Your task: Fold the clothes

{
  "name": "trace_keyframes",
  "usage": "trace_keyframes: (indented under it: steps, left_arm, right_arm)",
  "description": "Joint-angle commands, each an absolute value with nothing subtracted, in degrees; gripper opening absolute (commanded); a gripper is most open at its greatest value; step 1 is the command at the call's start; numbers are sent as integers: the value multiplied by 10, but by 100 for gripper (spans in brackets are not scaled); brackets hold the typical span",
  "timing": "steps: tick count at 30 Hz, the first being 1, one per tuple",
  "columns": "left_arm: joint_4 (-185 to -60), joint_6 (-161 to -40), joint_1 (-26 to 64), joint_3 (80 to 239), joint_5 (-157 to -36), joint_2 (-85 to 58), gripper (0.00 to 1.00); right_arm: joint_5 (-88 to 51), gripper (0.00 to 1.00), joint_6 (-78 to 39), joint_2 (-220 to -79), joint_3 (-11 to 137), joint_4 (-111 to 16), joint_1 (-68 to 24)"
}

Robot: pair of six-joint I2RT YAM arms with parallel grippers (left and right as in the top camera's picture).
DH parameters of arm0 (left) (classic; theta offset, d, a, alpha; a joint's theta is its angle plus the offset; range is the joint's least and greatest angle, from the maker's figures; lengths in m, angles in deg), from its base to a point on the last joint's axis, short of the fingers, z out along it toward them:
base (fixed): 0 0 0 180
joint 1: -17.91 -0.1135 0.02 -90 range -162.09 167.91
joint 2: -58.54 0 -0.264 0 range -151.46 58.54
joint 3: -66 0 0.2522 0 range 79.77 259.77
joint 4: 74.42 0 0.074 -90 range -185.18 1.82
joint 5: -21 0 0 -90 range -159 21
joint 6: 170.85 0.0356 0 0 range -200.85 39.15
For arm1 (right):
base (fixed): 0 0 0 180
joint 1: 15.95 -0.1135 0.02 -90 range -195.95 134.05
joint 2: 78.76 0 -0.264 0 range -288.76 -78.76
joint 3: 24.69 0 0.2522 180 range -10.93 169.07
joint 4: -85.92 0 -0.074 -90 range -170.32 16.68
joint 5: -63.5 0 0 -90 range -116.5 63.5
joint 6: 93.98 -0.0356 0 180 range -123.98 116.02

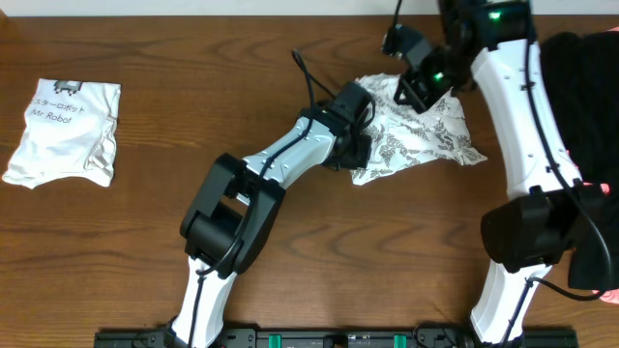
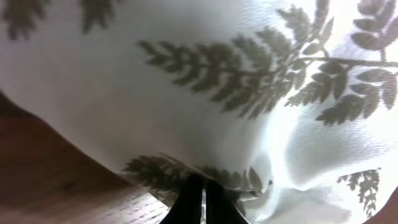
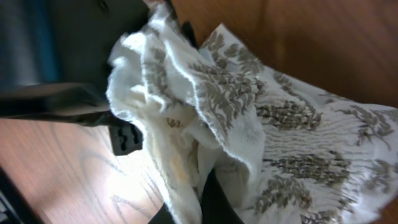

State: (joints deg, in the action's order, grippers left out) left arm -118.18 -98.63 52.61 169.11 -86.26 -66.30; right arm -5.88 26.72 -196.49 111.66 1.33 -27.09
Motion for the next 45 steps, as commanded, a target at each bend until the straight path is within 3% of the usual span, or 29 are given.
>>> trace_keyframes:
  steps: [1, 17, 20, 24, 26, 31, 39, 45]
  left_arm:
    - [-1190, -981, 499, 1689, -859, -665, 6]
    - [-1224, -966, 394, 1689, -859, -540, 7]
    - [-1224, -961, 393, 1689, -859, -538, 13]
    - [-1224, -961, 393, 1689, -859, -538, 16]
    - [-1224, -961, 392, 1689, -859, -538, 17]
    - [-1224, -959, 390, 1689, -859, -538, 24]
    - [-1220, -946, 390, 1695, -859, -538, 24]
    - [-1219, -947, 391, 1711, -860, -535, 24]
  right_arm:
    - [-70, 1, 278, -1963, 1070, -11, -281]
    - [-70, 2, 278, -1963, 963, -80, -288]
    - [-59, 10, 275, -1963, 946, -96, -292]
    - [-23, 14, 274, -1963, 934, -112, -297]
    - [-21, 21, 274, -1963, 930, -117, -300]
    - [-21, 75, 267, -1963, 928, -118, -303]
    - [10, 84, 243, -1926, 969, -115, -301]
    - [-45, 87, 205, -1881, 986, -143, -286]
